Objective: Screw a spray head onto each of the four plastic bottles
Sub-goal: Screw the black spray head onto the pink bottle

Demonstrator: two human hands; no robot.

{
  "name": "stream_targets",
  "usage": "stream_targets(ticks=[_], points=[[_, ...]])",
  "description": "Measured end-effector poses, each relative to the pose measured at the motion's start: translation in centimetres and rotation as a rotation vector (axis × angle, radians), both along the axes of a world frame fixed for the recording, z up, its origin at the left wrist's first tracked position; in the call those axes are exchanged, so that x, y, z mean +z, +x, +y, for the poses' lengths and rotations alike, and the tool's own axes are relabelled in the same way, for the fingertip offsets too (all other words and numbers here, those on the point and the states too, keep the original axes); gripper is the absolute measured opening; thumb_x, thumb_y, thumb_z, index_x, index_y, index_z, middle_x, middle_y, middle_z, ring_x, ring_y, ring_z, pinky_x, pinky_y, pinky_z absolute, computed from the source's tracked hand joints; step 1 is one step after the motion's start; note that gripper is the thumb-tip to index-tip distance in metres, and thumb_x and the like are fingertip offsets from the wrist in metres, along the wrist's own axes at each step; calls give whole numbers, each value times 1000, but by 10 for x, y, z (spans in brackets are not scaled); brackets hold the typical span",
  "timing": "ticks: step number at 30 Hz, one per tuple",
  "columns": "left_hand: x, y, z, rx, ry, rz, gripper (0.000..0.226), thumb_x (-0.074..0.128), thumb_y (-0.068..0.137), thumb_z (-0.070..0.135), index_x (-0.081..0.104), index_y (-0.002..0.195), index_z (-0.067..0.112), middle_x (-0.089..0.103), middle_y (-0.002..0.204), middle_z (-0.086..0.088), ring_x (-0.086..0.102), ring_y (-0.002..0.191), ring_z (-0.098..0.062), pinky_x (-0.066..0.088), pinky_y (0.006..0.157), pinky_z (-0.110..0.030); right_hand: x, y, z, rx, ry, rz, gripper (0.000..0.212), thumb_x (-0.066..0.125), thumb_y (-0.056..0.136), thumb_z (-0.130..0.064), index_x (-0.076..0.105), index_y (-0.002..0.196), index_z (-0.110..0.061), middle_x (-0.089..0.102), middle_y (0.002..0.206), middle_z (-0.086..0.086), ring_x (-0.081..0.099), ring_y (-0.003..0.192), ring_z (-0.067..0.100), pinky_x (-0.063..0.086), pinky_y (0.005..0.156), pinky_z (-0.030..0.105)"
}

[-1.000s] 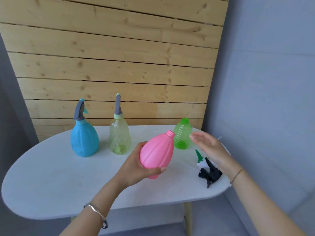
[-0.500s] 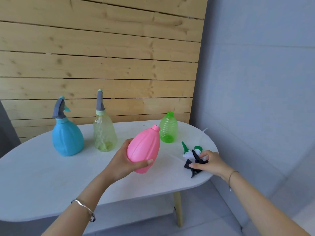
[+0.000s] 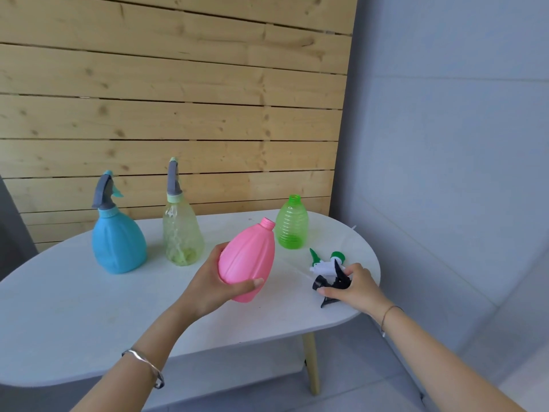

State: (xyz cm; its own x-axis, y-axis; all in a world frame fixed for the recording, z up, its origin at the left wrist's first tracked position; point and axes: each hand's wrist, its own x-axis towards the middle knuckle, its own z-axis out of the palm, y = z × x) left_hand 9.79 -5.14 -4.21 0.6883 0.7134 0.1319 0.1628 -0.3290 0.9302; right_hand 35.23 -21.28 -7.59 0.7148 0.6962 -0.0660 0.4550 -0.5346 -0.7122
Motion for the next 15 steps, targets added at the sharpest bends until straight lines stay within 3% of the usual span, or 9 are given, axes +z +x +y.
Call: stream_targets(ticks=[3, 7, 9, 12, 15], points=[[-1, 0, 2, 2, -3, -15, 86, 87, 54, 46, 36, 124, 40, 53, 112, 18, 58, 96, -5, 52, 54, -9, 2, -1, 0, 18, 46, -26, 53, 87, 56, -41, 43, 77, -18, 49, 79, -2, 48, 65, 8, 33, 53, 22], [-1, -2, 6, 11, 5, -13, 84, 87, 56, 46, 36, 123, 41, 53, 112, 19, 57, 95, -2, 51, 53, -9, 8, -6, 2, 28, 271, 238, 41, 87, 62, -17, 49, 77, -11, 61, 86, 11, 65, 73, 23, 52, 50, 20], [2, -4, 7, 17, 1, -10, 90, 85, 49, 53, 36, 123, 41, 52, 111, 20, 57, 95, -2, 52, 53, -10, 15, -9, 4, 36, 367, 299, 32, 84, 65, -11, 55, 78, -8, 65, 84, 13, 69, 70, 21, 55, 53, 21], [9, -11, 14, 42, 7, -9, 95, 80, 42, 61, 35, 123, 41, 52, 111, 19, 57, 96, -3, 52, 54, -12, 29, -13, 12, -7, 530, 384, 18, 81, 70, -13, 64, 76, -13, 68, 75, 6, 67, 63, 9, 53, 51, 18], [13, -21, 24, 76, 9, 4, 97, 79, 40, 63, 33, 124, 43, 51, 110, 20, 56, 96, -5, 51, 57, -14, 44, -17, 24, -45, 670, 534, 10, 76, 75, -20, 69, 82, -19, 69, 82, 1, 63, 74, 9, 48, 57, 17]])
